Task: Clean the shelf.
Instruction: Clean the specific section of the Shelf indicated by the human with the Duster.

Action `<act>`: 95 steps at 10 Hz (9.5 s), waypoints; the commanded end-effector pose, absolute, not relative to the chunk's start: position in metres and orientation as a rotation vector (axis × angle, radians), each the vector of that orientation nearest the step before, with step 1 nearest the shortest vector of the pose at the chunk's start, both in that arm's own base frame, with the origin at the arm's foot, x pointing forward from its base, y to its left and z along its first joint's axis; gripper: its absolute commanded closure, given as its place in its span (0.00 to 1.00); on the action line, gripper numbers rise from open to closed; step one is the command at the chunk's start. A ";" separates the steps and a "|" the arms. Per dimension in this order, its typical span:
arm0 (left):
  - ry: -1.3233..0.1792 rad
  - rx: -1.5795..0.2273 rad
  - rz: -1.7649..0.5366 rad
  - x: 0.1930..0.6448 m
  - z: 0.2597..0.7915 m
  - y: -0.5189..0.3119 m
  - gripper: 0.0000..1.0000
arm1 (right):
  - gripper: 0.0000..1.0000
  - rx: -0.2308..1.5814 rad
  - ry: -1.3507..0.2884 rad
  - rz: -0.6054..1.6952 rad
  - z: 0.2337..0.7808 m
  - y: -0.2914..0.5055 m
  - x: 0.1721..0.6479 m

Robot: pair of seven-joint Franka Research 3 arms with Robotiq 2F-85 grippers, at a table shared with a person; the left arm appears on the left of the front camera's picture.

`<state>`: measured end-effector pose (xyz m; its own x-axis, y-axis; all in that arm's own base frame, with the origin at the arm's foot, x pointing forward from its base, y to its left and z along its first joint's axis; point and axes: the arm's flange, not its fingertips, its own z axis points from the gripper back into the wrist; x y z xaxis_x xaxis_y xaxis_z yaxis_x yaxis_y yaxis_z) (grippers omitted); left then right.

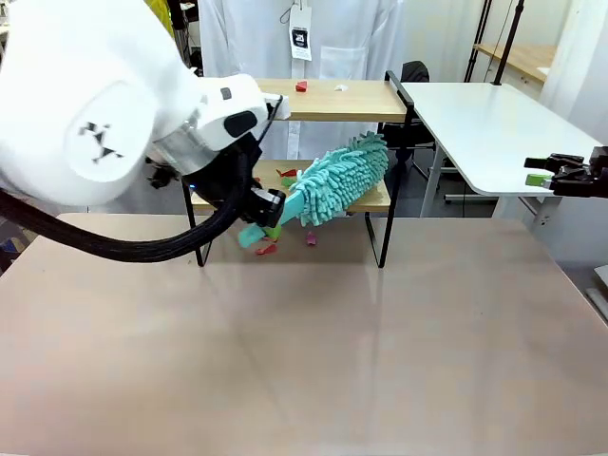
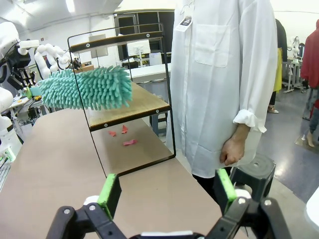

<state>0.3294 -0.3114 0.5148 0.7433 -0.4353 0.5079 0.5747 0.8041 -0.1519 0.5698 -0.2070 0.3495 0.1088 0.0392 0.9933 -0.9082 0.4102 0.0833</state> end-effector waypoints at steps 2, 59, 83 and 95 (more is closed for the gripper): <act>-0.479 -0.348 -0.514 0.347 0.513 -0.344 0.87 | 0.00 0.898 -1.266 0.862 0.352 -0.205 0.571; 0.134 -0.157 -1.060 0.277 0.621 -0.022 0.87 | 0.00 0.898 -1.266 0.862 0.352 -0.205 0.571; 0.134 -0.157 -1.060 0.277 0.621 -0.022 0.87 | 0.00 0.898 -1.266 0.862 0.352 -0.205 0.571; -0.050 -0.392 -1.037 0.263 0.683 -0.070 0.87 | 0.00 0.898 -1.266 0.862 0.352 -0.205 0.571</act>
<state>0.2680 -0.0585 0.6679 0.5062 -0.8422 0.1858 0.8489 0.4485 -0.2797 0.5699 -0.2068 0.3493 0.1088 0.0388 0.9933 -0.9084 0.4098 0.0834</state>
